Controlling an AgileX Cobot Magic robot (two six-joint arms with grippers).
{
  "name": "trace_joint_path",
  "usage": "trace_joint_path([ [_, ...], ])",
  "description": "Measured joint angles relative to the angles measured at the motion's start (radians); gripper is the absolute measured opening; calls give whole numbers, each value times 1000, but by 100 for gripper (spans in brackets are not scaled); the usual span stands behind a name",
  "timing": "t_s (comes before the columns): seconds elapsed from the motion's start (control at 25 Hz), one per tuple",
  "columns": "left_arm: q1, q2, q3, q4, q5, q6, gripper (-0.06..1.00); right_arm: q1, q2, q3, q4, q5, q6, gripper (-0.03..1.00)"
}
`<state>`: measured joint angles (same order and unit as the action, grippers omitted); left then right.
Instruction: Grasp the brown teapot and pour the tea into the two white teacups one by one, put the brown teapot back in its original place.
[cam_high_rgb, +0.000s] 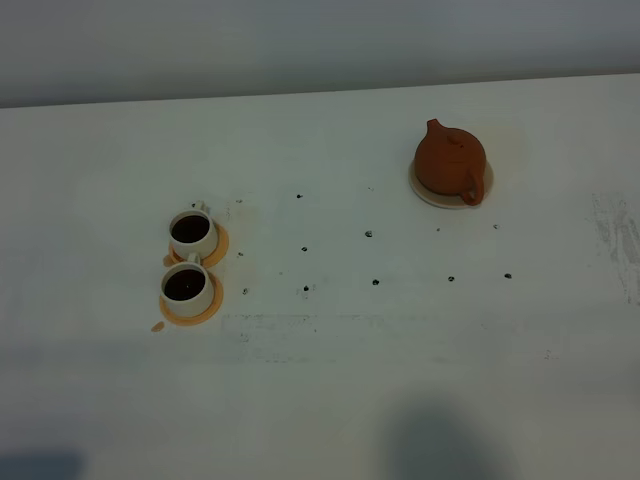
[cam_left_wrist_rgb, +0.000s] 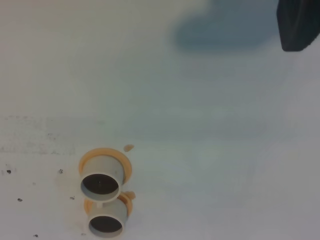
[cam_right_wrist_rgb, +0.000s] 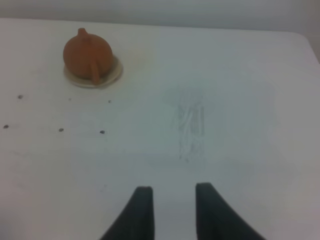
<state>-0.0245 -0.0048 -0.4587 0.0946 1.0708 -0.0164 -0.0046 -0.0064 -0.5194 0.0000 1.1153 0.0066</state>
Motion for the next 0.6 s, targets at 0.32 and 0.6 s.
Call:
trace_joint_path([
  [0.32, 0, 0, 0, 0, 0, 0, 27, 0, 0, 0, 0, 0, 0, 20],
  [0.6, 0, 0, 0, 0, 0, 0, 27, 0, 0, 0, 0, 0, -1, 20],
])
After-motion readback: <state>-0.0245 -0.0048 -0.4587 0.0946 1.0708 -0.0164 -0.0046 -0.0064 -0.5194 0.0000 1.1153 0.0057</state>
